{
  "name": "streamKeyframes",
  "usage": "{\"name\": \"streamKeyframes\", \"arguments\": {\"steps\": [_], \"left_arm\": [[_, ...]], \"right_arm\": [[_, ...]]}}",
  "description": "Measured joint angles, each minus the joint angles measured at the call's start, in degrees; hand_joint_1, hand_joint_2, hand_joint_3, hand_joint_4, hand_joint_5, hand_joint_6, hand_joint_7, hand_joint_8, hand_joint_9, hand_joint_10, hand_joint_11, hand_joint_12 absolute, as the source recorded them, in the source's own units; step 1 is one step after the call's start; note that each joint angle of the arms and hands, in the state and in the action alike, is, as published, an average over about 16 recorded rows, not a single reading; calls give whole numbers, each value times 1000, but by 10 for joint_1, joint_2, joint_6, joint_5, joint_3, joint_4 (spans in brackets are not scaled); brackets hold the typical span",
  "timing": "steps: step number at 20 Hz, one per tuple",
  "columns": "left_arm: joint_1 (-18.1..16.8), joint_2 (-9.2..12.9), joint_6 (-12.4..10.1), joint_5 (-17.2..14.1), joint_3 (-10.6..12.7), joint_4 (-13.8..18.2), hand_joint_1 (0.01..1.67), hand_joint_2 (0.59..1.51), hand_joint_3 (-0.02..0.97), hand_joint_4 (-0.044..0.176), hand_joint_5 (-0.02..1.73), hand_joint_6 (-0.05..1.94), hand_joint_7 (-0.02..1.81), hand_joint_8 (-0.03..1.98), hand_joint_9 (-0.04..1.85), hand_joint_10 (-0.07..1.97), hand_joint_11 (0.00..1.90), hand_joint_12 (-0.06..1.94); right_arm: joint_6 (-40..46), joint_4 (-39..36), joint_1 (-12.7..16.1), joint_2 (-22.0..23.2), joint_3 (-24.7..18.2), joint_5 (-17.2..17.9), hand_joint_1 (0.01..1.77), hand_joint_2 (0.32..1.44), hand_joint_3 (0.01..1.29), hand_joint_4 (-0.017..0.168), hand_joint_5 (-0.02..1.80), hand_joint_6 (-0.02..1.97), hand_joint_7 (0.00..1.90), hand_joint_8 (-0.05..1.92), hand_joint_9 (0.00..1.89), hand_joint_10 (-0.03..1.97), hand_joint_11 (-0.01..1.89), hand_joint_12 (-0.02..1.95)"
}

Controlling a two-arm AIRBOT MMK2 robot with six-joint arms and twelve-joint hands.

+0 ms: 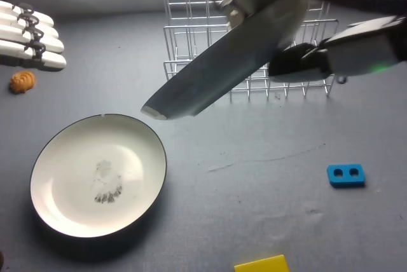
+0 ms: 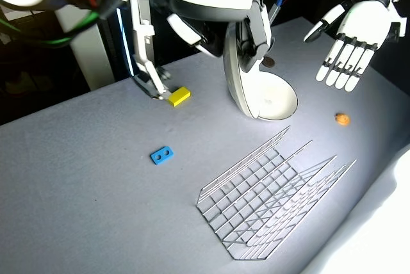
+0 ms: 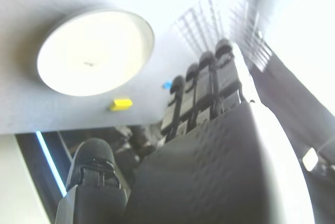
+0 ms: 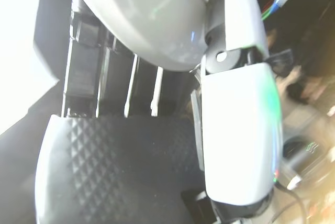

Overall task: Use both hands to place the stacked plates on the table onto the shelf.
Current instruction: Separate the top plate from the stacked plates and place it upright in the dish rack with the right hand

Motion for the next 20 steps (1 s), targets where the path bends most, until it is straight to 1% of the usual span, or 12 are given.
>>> {"name": "streamKeyframes", "arguments": {"steps": [4,8,13,20], "left_arm": [[1,0,3,2,-9,6,14,1190,17,8,24,19,17,2,19,6,22,5],[9,1,11,4,-19,14,13,1190,17,8,25,19,17,3,18,7,20,5],[28,1,23,7,-31,24,13,1191,18,8,26,19,17,3,19,7,18,6],[59,1,35,12,-40,31,13,1192,18,8,28,19,17,3,19,7,15,6]], "right_arm": [[92,-17,14,26,24,3,1193,958,12,10,941,981,1105,828,1325,11,1011,801],[139,9,21,33,56,-1,1197,962,11,5,945,970,1111,822,1336,15,1021,794],[150,58,26,19,101,-17,1202,969,11,-2,950,949,1112,817,1343,19,1031,793],[141,107,29,-24,159,-36,1209,977,11,-9,953,922,1129,778,1358,21,1046,787]]}}
